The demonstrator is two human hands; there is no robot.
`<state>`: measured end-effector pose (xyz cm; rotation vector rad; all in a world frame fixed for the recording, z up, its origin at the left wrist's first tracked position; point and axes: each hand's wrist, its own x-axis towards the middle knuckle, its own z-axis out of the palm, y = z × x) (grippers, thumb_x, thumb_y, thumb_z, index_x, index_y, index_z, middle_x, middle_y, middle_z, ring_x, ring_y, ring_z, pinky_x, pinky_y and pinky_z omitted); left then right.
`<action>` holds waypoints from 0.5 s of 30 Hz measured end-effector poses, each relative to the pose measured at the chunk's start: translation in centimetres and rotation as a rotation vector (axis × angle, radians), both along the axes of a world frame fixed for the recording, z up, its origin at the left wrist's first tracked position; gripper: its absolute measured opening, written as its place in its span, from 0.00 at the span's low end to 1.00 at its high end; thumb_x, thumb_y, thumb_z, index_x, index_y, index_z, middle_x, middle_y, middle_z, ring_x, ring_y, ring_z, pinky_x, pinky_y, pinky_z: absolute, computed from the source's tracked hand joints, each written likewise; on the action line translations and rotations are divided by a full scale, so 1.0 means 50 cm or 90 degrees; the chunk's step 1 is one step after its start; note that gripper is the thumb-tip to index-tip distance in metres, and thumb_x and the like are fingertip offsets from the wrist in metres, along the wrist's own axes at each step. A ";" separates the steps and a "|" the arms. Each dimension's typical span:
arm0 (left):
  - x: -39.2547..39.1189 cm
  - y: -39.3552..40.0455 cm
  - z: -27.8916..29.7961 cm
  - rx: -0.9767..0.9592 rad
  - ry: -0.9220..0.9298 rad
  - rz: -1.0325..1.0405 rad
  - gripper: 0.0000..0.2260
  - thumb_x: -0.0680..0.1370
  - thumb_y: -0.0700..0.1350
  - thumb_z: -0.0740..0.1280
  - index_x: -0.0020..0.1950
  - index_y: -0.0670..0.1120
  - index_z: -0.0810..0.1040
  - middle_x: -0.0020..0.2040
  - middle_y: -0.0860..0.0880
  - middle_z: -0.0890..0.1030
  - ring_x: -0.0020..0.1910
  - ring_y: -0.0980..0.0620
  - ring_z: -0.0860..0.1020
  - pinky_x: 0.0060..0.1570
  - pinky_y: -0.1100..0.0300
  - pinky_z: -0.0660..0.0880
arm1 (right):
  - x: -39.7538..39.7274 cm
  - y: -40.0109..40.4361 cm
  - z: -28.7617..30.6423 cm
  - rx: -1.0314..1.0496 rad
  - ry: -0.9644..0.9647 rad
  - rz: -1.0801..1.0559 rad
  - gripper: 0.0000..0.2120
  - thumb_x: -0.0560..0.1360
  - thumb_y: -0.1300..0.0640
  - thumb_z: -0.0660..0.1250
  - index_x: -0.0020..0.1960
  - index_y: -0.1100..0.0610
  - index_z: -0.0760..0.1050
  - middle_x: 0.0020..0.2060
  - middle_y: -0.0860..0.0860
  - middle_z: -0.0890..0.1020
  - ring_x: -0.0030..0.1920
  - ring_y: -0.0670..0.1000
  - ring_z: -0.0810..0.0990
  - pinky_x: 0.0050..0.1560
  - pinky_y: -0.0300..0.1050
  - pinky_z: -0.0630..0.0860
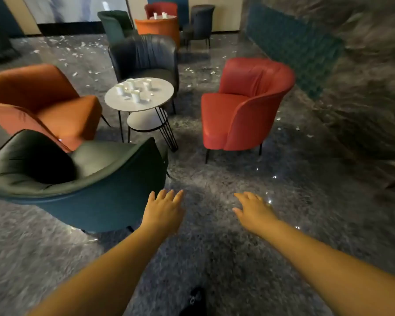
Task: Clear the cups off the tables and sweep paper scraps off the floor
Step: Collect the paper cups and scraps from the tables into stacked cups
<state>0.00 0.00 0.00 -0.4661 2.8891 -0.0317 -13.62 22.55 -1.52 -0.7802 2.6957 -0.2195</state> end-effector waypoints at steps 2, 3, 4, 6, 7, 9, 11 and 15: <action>-0.031 -0.024 -0.004 -0.001 -0.008 0.011 0.27 0.83 0.56 0.50 0.80 0.52 0.47 0.79 0.48 0.57 0.78 0.43 0.53 0.75 0.42 0.50 | -0.038 -0.026 -0.004 0.005 -0.014 0.009 0.27 0.79 0.42 0.57 0.76 0.48 0.58 0.75 0.52 0.61 0.73 0.56 0.62 0.70 0.54 0.63; -0.058 -0.045 -0.011 -0.003 -0.005 0.017 0.27 0.83 0.56 0.50 0.80 0.52 0.47 0.79 0.48 0.57 0.78 0.43 0.53 0.75 0.42 0.50 | -0.069 -0.048 -0.011 0.009 -0.017 0.020 0.27 0.80 0.42 0.56 0.76 0.48 0.58 0.75 0.52 0.60 0.73 0.56 0.61 0.70 0.54 0.63; -0.087 -0.067 -0.012 0.004 -0.005 0.023 0.27 0.83 0.57 0.50 0.80 0.52 0.47 0.79 0.48 0.57 0.78 0.43 0.53 0.75 0.42 0.49 | -0.099 -0.071 -0.012 0.016 -0.031 0.024 0.27 0.80 0.43 0.56 0.76 0.48 0.57 0.75 0.52 0.60 0.73 0.55 0.60 0.70 0.54 0.62; -0.157 -0.113 -0.019 0.011 -0.008 0.027 0.28 0.83 0.57 0.51 0.80 0.52 0.47 0.79 0.48 0.56 0.78 0.43 0.52 0.75 0.42 0.49 | -0.169 -0.127 -0.018 0.020 -0.034 0.036 0.27 0.80 0.43 0.56 0.76 0.48 0.57 0.75 0.51 0.60 0.73 0.55 0.60 0.70 0.53 0.62; -0.186 -0.131 -0.020 0.008 -0.008 0.023 0.28 0.83 0.57 0.51 0.80 0.52 0.47 0.79 0.48 0.57 0.78 0.43 0.52 0.75 0.42 0.49 | -0.197 -0.147 -0.019 0.022 -0.031 0.041 0.27 0.80 0.43 0.55 0.76 0.48 0.57 0.75 0.51 0.60 0.73 0.55 0.60 0.70 0.53 0.62; -0.245 -0.165 -0.021 0.006 -0.006 0.014 0.28 0.83 0.58 0.51 0.80 0.51 0.48 0.79 0.48 0.58 0.78 0.43 0.53 0.75 0.42 0.50 | -0.252 -0.187 -0.015 0.022 -0.027 0.048 0.27 0.80 0.43 0.56 0.76 0.48 0.57 0.75 0.51 0.60 0.74 0.55 0.60 0.70 0.54 0.62; -0.310 -0.200 -0.022 0.014 -0.004 0.013 0.28 0.83 0.59 0.50 0.80 0.51 0.49 0.78 0.48 0.59 0.78 0.43 0.54 0.74 0.42 0.51 | -0.313 -0.228 -0.011 0.019 -0.027 0.049 0.27 0.80 0.43 0.56 0.76 0.48 0.57 0.75 0.51 0.60 0.74 0.55 0.59 0.70 0.54 0.61; -0.435 -0.264 -0.016 -0.004 -0.015 -0.011 0.28 0.83 0.59 0.49 0.80 0.51 0.49 0.78 0.48 0.59 0.77 0.43 0.55 0.74 0.42 0.53 | -0.436 -0.286 0.002 0.018 -0.001 0.048 0.27 0.80 0.43 0.57 0.76 0.48 0.57 0.75 0.51 0.60 0.74 0.55 0.59 0.69 0.55 0.61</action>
